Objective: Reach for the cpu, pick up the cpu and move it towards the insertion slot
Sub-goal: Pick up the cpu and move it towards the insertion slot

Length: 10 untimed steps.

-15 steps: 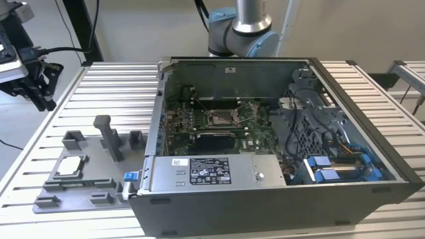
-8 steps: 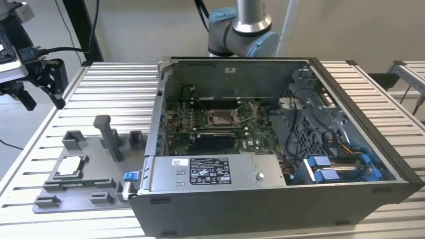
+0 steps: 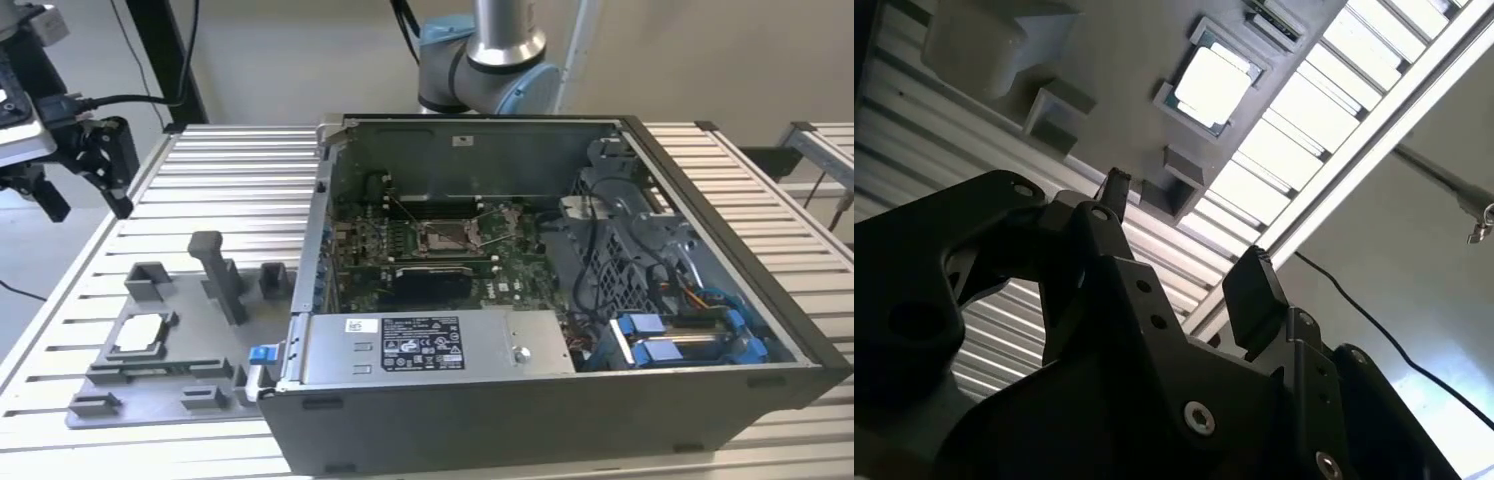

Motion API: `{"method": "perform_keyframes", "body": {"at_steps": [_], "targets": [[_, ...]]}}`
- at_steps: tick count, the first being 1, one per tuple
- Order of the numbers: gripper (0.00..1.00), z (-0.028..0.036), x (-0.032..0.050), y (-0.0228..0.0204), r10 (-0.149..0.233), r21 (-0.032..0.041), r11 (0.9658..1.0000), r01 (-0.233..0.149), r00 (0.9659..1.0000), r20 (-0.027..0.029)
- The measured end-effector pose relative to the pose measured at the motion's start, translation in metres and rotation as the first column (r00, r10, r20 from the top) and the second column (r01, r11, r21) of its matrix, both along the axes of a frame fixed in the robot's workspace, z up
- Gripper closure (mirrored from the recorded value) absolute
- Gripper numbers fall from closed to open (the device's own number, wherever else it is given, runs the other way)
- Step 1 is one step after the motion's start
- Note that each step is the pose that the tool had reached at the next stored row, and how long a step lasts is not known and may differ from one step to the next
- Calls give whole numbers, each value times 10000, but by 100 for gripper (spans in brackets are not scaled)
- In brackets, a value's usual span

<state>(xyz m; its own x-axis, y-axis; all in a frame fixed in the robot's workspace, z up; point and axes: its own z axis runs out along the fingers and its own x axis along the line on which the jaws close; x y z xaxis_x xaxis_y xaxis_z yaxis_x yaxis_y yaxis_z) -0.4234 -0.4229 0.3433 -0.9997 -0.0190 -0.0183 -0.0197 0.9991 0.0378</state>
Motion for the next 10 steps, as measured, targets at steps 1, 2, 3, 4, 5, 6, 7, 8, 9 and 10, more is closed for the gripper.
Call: {"method": "perform_keyframes", "body": {"at_steps": [1, 2, 3, 4, 5, 6, 7, 8, 9, 10], "targets": [[0, -12, -1, 0, 0, 1, 10000, 0, 10000, 2], [0, -30, 0, 0, 0, 0, 10000, 0, 10000, 1], [0, -47, 0, 0, 0, 0, 10000, 0, 10000, 1], [0, -65, 0, 0, 0, 0, 10000, 0, 10000, 1], [0, -83, 0, 0, 0, -6, 10000, 0, 10000, 0], [0, -100, 0, 0, -1, -11, 10000, 1, 10000, 0], [0, -120, 0, 0, 0, -13, 10000, 0, 10000, 0], [0, -139, 0, 0, 0, -14, 10000, 0, 10000, 1], [0, -157, 0, 0, 1, -15, 10000, -1, 10000, 0], [0, -174, 0, 0, 1, -14, 10000, -1, 10000, 1]]}}
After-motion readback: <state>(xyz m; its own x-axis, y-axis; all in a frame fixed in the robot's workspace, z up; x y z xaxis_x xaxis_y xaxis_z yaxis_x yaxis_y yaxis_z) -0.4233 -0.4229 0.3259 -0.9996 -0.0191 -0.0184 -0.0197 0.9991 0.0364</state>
